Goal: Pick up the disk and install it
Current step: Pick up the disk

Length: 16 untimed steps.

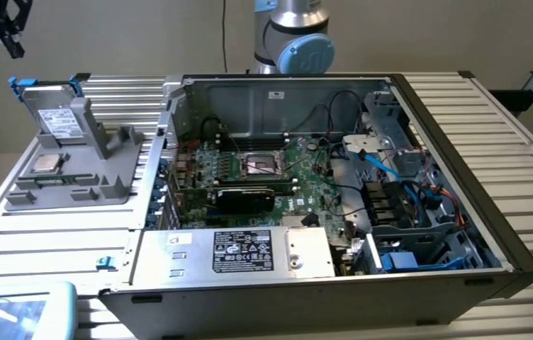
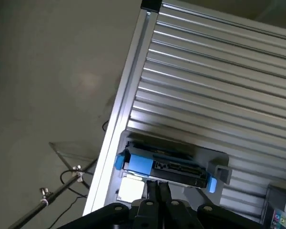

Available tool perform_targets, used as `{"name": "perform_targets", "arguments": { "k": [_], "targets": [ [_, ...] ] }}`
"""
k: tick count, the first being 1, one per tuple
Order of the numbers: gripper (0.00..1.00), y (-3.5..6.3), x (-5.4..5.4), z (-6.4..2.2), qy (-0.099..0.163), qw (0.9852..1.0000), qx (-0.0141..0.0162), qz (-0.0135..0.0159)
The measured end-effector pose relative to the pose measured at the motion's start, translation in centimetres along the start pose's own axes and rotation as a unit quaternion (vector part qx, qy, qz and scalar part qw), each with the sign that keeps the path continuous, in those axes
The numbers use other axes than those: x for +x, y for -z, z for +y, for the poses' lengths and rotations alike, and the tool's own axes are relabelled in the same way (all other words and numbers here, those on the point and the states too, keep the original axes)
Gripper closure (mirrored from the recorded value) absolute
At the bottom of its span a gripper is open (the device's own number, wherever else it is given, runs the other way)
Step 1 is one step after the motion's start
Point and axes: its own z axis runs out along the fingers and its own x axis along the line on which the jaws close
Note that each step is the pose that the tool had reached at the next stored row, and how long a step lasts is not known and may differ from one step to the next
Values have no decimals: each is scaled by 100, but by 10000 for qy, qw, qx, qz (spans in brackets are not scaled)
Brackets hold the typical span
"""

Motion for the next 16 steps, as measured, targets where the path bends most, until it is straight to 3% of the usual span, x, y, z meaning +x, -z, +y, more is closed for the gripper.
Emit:
{"name": "perform_targets", "arguments": {
  "k": [4,8,12,16],
  "targets": [
    [89,0,0,0,367,9993,-3,17],
    [89,0,0,0,731,9973,-5,33],
    [89,0,0,0,1090,9940,-8,49],
    [89,-2,0,-1,1454,9893,-10,66]
  ]
}}
